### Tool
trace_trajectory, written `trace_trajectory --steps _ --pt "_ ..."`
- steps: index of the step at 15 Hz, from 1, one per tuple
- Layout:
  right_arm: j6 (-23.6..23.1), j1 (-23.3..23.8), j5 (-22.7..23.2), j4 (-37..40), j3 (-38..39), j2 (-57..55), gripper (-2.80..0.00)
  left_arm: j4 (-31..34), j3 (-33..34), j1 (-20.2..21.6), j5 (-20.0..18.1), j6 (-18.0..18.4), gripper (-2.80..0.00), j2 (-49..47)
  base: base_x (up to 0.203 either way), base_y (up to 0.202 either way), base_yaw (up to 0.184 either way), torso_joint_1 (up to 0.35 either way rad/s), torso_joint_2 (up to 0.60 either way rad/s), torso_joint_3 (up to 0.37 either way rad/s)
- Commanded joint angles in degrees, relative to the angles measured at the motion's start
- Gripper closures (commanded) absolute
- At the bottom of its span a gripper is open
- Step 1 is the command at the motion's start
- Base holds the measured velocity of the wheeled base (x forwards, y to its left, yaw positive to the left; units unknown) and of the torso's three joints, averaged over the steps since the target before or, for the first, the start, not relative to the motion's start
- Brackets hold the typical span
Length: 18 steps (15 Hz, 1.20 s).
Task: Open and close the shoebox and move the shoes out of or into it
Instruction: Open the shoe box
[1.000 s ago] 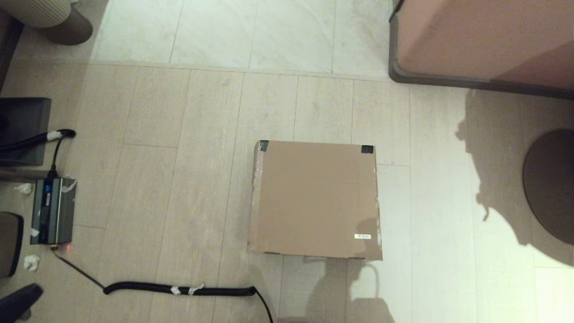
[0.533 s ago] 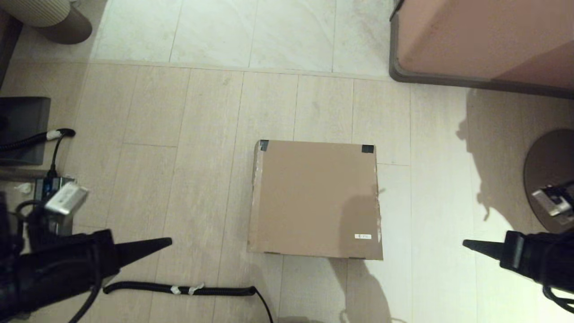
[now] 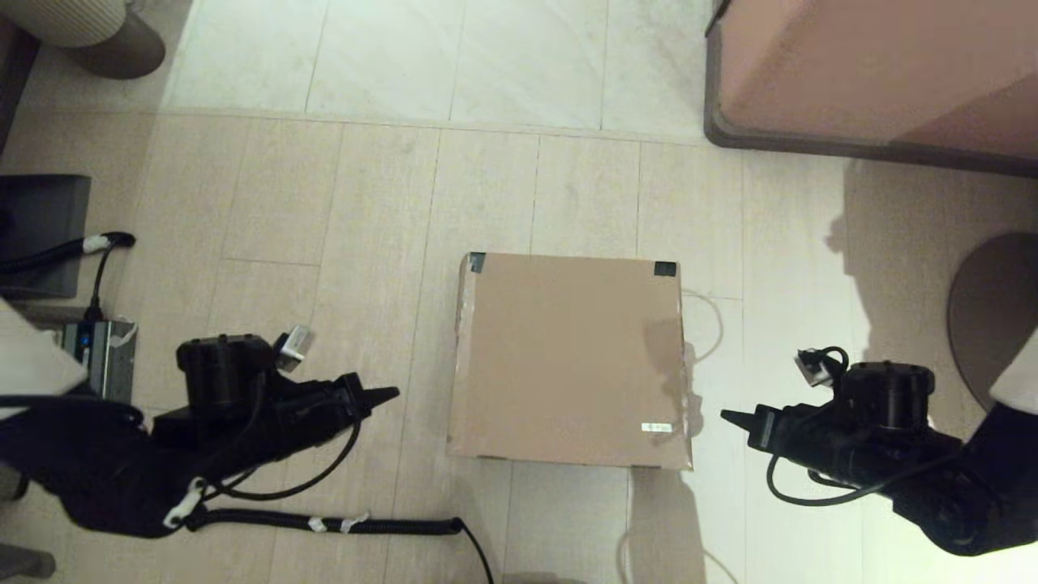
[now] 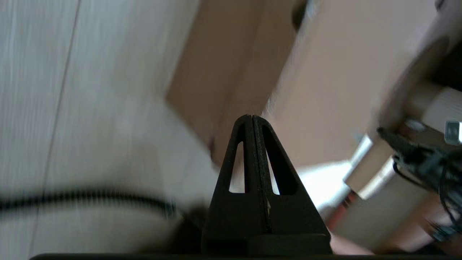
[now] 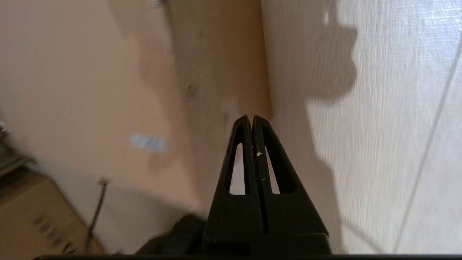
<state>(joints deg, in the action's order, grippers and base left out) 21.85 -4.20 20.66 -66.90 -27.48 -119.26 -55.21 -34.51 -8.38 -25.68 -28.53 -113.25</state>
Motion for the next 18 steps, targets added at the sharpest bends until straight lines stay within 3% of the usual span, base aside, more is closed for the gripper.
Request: trace_trajectory --steps 1,5,11,18 --pt "0.04 -0.79 -0.68 -6.95 -1.72 -11.37 0.0 -1.12 -3.84 -1.3 1.48 -0.12 0.0 -8.71 0.0 0.0 0.0 0.0 0.0 0.0" --pt "-0.22 -4.59 -6.42 -10.62 -7.24 -17.32 0.0 -1.4 -13.64 -2.6 8.44 0.04 0.0 -15.33 0.0 0.0 0.0 0.0 0.0 0.0" --pt "0.57 -5.29 -6.51 -10.71 -8.91 -18.2 0.0 -1.03 -21.1 -5.71 14.61 -0.03 0.0 -20.24 0.0 0.0 0.0 0.0 0.0 0.0" --pt "1.71 -5.29 -5.81 -12.21 -9.0 -17.94 0.0 2.65 -26.66 -8.4 14.78 -0.13 0.0 -22.98 0.0 0.0 0.0 0.0 0.0 0.0"
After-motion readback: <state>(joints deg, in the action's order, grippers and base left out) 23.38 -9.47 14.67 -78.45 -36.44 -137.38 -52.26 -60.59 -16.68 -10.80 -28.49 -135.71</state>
